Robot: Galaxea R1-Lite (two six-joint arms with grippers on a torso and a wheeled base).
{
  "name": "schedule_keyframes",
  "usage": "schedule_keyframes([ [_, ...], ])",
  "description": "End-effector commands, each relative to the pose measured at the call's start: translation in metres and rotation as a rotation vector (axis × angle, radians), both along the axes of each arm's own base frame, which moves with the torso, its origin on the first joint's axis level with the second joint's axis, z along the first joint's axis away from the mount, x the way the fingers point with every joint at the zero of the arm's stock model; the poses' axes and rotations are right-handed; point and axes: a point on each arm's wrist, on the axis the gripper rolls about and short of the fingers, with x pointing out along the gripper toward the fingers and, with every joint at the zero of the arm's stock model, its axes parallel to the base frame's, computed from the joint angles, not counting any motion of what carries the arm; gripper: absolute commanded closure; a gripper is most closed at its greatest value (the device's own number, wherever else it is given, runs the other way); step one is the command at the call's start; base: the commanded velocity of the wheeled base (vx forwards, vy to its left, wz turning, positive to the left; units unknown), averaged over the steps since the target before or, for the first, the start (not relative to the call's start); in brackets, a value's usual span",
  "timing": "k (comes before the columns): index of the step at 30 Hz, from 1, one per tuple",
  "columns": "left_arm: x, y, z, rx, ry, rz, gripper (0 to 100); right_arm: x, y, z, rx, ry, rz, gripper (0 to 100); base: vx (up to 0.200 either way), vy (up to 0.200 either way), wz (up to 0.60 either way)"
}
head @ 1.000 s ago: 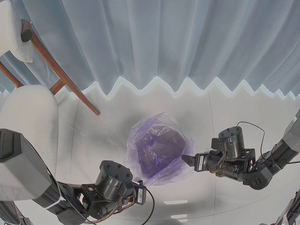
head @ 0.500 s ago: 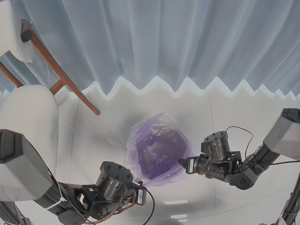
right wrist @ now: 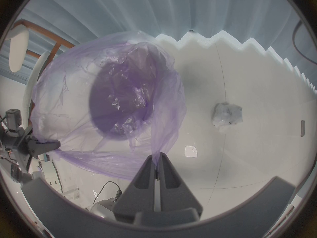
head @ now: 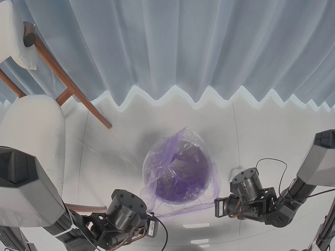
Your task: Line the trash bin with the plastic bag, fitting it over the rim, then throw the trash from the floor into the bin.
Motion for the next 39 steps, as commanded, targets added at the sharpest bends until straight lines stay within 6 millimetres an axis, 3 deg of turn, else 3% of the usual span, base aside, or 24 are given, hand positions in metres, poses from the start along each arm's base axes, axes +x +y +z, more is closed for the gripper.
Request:
schedule_keyframes([
  [1, -0.002, 0.005, -0.024, 0.074, 0.068, 0.009, 100, -0.015, -0.002, -0.016, -0.025, 0.052, 0.012, 100, 0.0, 0.0, 0.0],
  [15, 0.003, 0.007, -0.056, 0.145, 0.105, 0.038, 100, -0.006, 0.007, -0.047, -0.044, 0.061, 0.0, 100, 0.0, 0.0, 0.0],
  [30, 0.018, 0.029, -0.054, 0.139, 0.076, 0.158, 100, 0.013, 0.019, -0.056, -0.056, 0.003, -0.048, 100, 0.0, 0.0, 0.0],
  [39, 0.019, 0.031, -0.059, 0.176, 0.074, 0.173, 100, 0.015, 0.021, -0.06, -0.053, -0.009, -0.049, 100, 0.0, 0.0, 0.0],
])
